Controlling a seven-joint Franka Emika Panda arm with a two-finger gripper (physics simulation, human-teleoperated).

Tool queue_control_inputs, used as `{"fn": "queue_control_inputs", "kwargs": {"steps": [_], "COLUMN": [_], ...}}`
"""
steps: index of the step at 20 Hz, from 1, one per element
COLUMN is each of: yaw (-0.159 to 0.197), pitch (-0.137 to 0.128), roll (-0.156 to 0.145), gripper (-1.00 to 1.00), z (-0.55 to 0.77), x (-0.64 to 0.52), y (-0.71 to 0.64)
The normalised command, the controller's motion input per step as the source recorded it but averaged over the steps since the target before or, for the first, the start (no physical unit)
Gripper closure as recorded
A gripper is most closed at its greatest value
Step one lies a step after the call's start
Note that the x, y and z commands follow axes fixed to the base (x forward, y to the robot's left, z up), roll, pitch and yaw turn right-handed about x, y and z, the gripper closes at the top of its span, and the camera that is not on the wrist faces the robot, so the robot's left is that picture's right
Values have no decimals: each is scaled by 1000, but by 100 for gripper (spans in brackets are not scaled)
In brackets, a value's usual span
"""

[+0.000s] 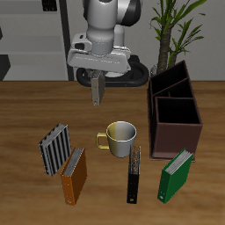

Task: Place the yellow book into the left desk caddy's front compartment and place the orange book into the left desk caddy's left compartment and place the black book into the left desk caddy's back compartment

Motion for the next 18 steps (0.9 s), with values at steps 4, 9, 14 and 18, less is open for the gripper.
{"fn": "queue_control_inputs", "kwargs": {"steps": [4, 9, 14, 18], "yaw": [44, 74, -10, -22], "pitch": [21, -15, 25, 31], "roll": [12, 90, 12, 68], "gripper": [100, 100, 100, 100], "z": [34, 196, 217, 50], "x": [-134, -139, 157, 141], "y": [510, 766, 348, 430]}}
